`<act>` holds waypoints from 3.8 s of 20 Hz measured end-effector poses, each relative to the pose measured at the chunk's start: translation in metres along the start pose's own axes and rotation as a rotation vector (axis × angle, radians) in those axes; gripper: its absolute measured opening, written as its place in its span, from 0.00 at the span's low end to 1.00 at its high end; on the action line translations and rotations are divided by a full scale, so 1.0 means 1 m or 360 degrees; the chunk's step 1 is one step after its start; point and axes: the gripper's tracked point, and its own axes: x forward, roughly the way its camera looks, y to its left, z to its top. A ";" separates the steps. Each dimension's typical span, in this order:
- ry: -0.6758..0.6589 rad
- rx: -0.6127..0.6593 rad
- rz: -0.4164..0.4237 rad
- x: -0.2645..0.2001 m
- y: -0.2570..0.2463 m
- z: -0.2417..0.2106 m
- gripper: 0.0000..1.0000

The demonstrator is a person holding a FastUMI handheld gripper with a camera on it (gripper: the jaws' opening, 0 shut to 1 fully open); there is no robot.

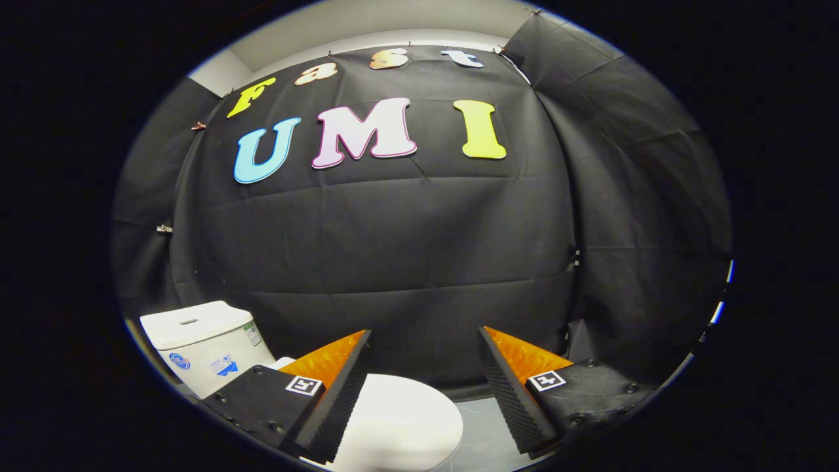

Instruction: Open the toilet lid.

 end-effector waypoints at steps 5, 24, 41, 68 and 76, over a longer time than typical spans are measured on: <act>0.0007 0.0001 0.0006 0.001 0.001 -0.001 0.98; 0.0008 -0.0006 -0.0005 -0.005 0.001 0.000 0.98; 0.0116 0.0226 -0.0082 -0.057 -0.037 0.000 0.98; 0.0884 0.1683 0.0031 -0.128 0.006 -0.250 0.45; 0.0880 0.1998 0.0024 -0.131 0.004 -0.254 0.44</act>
